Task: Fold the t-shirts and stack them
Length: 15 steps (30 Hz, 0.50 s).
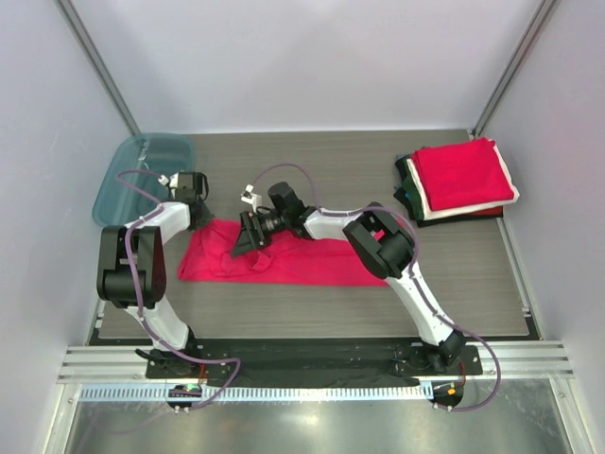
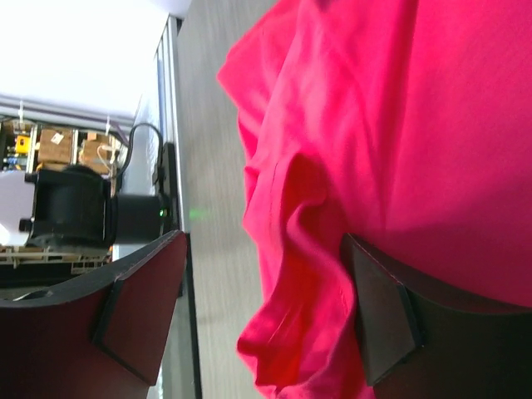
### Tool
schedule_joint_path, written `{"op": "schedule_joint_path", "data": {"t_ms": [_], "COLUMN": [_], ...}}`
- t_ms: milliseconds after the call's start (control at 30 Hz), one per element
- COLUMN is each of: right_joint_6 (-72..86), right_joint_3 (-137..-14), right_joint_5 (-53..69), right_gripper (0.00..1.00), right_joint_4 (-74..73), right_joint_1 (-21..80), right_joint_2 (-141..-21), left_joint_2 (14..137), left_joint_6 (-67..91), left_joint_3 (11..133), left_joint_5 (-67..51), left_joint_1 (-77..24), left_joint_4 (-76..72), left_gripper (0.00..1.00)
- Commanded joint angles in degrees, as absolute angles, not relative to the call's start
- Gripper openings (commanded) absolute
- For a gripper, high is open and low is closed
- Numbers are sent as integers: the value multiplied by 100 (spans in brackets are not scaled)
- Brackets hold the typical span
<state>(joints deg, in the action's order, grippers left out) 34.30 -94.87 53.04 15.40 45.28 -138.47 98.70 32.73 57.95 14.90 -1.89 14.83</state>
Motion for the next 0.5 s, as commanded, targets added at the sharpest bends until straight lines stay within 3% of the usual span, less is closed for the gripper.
{"op": "schedule_joint_path", "data": {"t_ms": [0, 467], "right_joint_6": [3156, 2207], "right_joint_3": [-9124, -7015], "right_joint_5": [5528, 5555], "right_gripper": [80, 81], "right_joint_4": [1390, 1003], "right_joint_1": [4597, 5018], "right_joint_2": [-13281, -11462], "left_joint_2": [9879, 9870], "left_joint_6": [3234, 3234], "left_joint_3": [5985, 5977], "left_joint_5": [1529, 1529], "left_joint_1": [-123, -35], "left_joint_4": [1327, 1345], "left_gripper": [0, 0]}}
